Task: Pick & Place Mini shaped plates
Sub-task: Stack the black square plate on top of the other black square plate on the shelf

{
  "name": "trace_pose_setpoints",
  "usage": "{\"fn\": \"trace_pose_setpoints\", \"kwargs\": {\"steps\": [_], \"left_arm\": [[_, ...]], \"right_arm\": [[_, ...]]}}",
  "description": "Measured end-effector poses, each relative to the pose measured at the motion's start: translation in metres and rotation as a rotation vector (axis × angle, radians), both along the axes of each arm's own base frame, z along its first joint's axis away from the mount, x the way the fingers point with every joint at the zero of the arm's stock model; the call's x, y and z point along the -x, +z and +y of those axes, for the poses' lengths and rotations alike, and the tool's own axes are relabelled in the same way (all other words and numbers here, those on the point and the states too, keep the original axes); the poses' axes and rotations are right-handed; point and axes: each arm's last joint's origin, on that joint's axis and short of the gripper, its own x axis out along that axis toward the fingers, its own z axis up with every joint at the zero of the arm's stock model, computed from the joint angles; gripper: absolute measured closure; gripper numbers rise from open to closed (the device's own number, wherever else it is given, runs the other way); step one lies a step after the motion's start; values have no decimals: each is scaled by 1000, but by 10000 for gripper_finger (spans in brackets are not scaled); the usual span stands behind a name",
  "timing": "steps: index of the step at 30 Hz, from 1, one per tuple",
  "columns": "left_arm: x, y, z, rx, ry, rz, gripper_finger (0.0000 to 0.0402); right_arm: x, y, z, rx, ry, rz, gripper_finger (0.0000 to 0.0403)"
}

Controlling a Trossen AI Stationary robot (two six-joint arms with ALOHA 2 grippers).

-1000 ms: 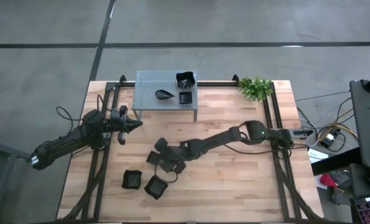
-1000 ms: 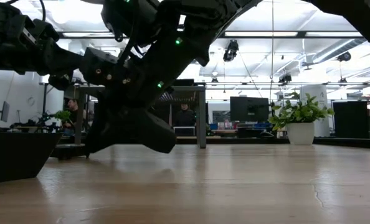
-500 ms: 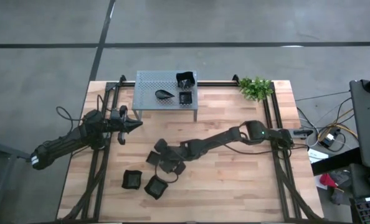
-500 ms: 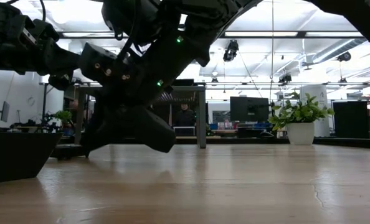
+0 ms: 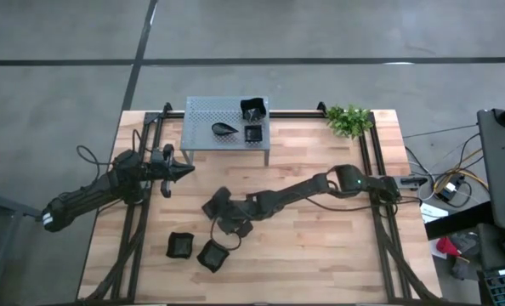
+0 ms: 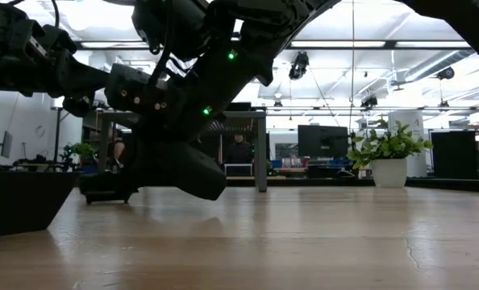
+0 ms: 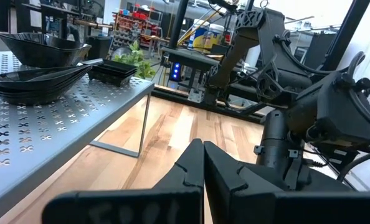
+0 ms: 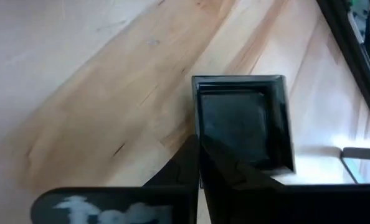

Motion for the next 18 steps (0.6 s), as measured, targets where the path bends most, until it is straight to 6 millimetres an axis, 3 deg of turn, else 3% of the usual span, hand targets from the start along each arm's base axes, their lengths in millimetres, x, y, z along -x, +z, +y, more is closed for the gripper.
{"fn": "trace_pose_setpoints", "kwargs": {"steps": [18], "left_arm": [[0,0,0,0,0,0,399]], "right_arm": [[2,10,5,-19,29,-11,394]]}}
